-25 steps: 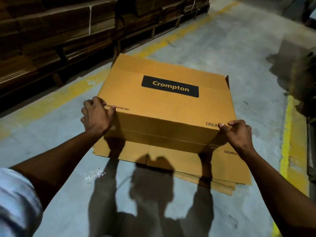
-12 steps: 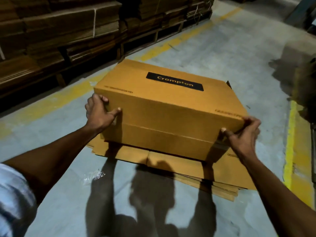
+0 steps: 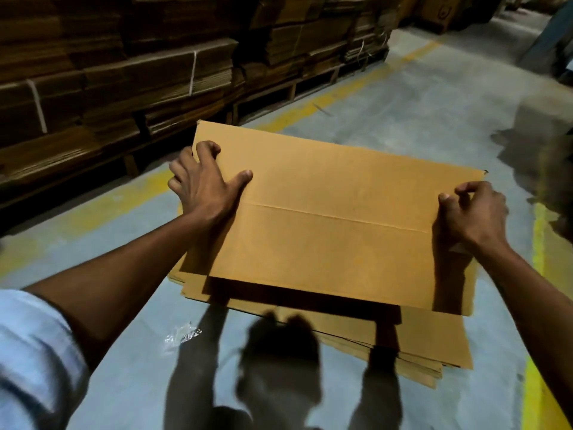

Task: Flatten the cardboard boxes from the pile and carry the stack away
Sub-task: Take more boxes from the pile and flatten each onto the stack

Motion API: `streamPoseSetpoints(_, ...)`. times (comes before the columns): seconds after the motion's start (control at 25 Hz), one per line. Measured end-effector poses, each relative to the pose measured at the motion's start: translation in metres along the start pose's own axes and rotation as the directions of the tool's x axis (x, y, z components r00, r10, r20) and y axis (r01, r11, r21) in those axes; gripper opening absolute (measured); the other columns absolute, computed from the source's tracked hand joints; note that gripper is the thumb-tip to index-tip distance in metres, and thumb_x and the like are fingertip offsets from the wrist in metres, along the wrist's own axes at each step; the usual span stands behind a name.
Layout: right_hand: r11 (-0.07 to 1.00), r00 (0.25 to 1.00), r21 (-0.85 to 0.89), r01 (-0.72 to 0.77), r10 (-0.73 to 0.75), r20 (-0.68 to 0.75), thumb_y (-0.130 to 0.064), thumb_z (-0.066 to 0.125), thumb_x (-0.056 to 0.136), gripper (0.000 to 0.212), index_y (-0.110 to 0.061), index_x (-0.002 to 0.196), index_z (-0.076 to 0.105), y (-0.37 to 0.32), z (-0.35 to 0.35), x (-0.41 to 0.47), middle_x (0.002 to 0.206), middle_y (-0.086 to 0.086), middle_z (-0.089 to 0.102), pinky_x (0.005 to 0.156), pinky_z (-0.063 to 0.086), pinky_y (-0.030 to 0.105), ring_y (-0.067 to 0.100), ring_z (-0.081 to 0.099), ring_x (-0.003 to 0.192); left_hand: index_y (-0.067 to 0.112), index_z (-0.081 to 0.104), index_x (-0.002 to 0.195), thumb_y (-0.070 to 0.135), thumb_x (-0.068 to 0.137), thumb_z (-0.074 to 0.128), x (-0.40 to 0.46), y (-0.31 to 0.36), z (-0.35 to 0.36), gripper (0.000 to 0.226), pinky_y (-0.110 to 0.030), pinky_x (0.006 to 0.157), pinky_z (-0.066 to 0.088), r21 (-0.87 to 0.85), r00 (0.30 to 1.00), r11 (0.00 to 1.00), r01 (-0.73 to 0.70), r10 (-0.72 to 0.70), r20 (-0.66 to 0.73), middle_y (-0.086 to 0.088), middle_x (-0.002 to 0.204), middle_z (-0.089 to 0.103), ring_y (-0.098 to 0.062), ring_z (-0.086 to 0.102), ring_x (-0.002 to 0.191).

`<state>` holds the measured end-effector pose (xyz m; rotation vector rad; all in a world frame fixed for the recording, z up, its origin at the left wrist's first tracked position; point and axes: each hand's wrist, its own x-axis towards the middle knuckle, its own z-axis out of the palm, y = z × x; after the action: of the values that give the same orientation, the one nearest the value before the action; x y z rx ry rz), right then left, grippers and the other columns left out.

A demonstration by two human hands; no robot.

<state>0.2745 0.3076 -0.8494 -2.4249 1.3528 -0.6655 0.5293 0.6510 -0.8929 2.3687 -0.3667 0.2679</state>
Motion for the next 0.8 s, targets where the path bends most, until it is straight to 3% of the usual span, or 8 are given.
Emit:
streamPoseSetpoints(0.04,0.996,0.999,-0.076,0.039,-0.041,-0.033,-0.045,0.058,0.094,0.044,-0.012,0.124,0.055,-0.011,0.006,-0.014,0.147,0.029,0.041,0.113,0.032,0.059,0.048,0.036,0.136,0.025,0.036,0.134,0.066,0.081,0.066,-0.001,0.002,0.004,0.073,-0.049,0.105,0.028,0.017,1.000,1.000,-0.001,0.001,-0.013,-0.013,0.145,0.033,-0.036,0.030,0.133)
streamPoseSetpoints(0.12,0.936,0.948,-0.158,0.316,-0.319,0.007,-0.050,0.043,0.095,0.058,-0.008,0.135,0.048,-0.046,0.030,-0.062,0.155,0.030,0.028,0.117,0.022,0.060,0.045,0.022,0.146,0.025,0.036,0.137,0.064,0.084,0.063,-0.001,0.008,0.010,0.072,-0.051,0.108,0.027,0.033,1.000,0.999,0.005,-0.004,-0.015,-0.013,0.149,0.031,-0.037,0.029,0.136)
streamPoseSetpoints(0.16,0.861,0.876,-0.165,0.482,-0.467,0.120,-0.054,0.037,0.095,0.065,-0.010,0.143,0.041,-0.064,0.048,-0.089,0.160,0.027,0.022,0.120,0.017,0.059,0.041,0.015,0.150,0.025,0.035,0.139,0.063,0.085,0.062,0.000,0.011,0.012,0.071,-0.052,0.111,0.026,0.020,1.000,1.000,0.003,-0.003,0.001,-0.014,0.153,0.027,-0.038,0.027,0.139)
streamPoseSetpoints(0.24,0.740,0.756,-0.197,0.644,-0.576,0.311,-0.061,0.028,0.099,0.074,-0.019,0.159,0.015,-0.090,0.084,-0.126,0.168,0.014,-0.005,0.122,0.001,0.060,0.032,-0.009,0.154,0.025,0.031,0.144,0.061,0.087,0.061,-0.004,0.011,0.013,0.074,-0.055,0.118,0.019,-0.014,0.999,1.000,-0.023,0.024,0.037,-0.015,0.162,0.016,-0.039,0.017,0.146)
streamPoseSetpoints(0.32,0.712,0.750,-0.247,0.658,-0.585,0.309,-0.063,0.022,0.100,0.075,-0.025,0.161,0.000,-0.101,0.103,-0.137,0.166,0.007,-0.022,0.119,-0.005,0.064,0.030,-0.024,0.151,0.026,0.025,0.149,0.064,0.086,0.060,-0.014,-0.002,0.012,0.082,-0.055,0.118,0.012,0.014,0.996,0.997,-0.080,0.079,0.040,-0.012,0.165,0.007,-0.036,0.009,0.149)
streamPoseSetpoints(0.44,0.724,0.766,-0.258,0.640,-0.575,0.287,-0.062,0.022,0.101,0.076,-0.023,0.161,-0.004,-0.096,0.108,-0.135,0.165,0.007,-0.024,0.118,-0.002,0.066,0.031,-0.024,0.151,0.022,0.029,0.145,0.070,0.082,0.061,-0.029,-0.019,0.012,0.085,-0.055,0.112,0.025,0.046,0.999,0.998,-0.036,0.036,0.001,-0.010,0.155,0.023,-0.034,0.024,0.139)
streamPoseSetpoints(0.56,0.728,0.765,-0.250,0.639,-0.569,0.302,-0.062,0.025,0.101,0.077,-0.023,0.161,-0.004,-0.097,0.111,-0.136,0.166,0.007,-0.023,0.118,-0.002,0.067,0.031,-0.023,0.152,0.015,0.038,0.132,0.055,0.088,0.063,-0.028,-0.026,0.012,0.064,-0.050,0.101,0.037,-0.040,0.998,0.998,-0.038,0.036,-0.050,-0.010,0.142,0.034,-0.030,0.036,0.126)
streamPoseSetpoints(0.8,0.730,0.770,-0.258,0.633,-0.557,0.313,-0.062,0.027,0.101,0.077,-0.023,0.162,0.001,-0.105,0.114,-0.129,0.166,0.007,-0.021,0.118,-0.002,0.067,0.031,-0.023,0.152,0.014,0.044,0.119,0.041,0.099,0.050,-0.022,-0.027,0.015,0.034,-0.047,0.092,0.038,0.111,0.992,0.992,-0.052,0.064,-0.106,-0.010,0.135,0.038,-0.031,0.040,0.116)
